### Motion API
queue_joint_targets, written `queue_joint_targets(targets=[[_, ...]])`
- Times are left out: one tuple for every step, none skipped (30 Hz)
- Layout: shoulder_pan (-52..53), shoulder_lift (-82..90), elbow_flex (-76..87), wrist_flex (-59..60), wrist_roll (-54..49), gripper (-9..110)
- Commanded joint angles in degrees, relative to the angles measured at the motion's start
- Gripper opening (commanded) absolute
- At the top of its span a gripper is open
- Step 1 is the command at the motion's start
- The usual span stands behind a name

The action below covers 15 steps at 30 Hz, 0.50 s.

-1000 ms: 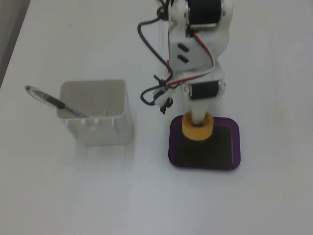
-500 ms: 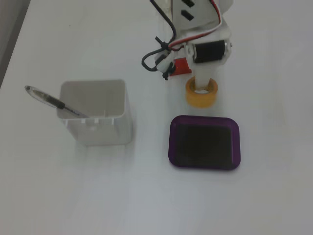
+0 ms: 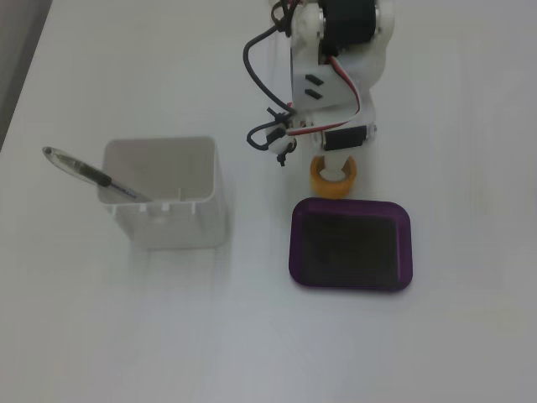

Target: Remove the yellow tape from the box.

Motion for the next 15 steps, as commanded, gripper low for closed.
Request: queue_joint_targets(targets=[[1.9,5.0,2.7,-3.3,-0.4,-1],[2.6,5.5,3.8,-4.0,-0.4,-1],[3.3,6.3,5.3,-4.9,-0.4,-1],[3.6,7.4,7.0,-6.2,-0.4,-1],[4.0,8.6,9.0,-7.5,-0.5,-1],[4.0,10.0,11.1,-8.7,-1.1,-1],[4.0,11.4,13.4,-10.0,-2.0,-1],[4.0,12.8,16.1,-11.5,-2.5,-1],[4.0,14.2,18.8,-13.4,-2.7,-1],[4.0,15.5,21.3,-15.4,-2.7,-1],[4.0,16.5,23.6,-17.2,-2.8,-1],[4.0,17.3,25.8,-18.7,-2.8,-1],[4.0,17.9,27.7,-19.9,-2.8,-1],[4.0,18.5,29.2,-20.8,-2.8,-1],[4.0,19.0,30.5,-21.7,-2.8,-1]])
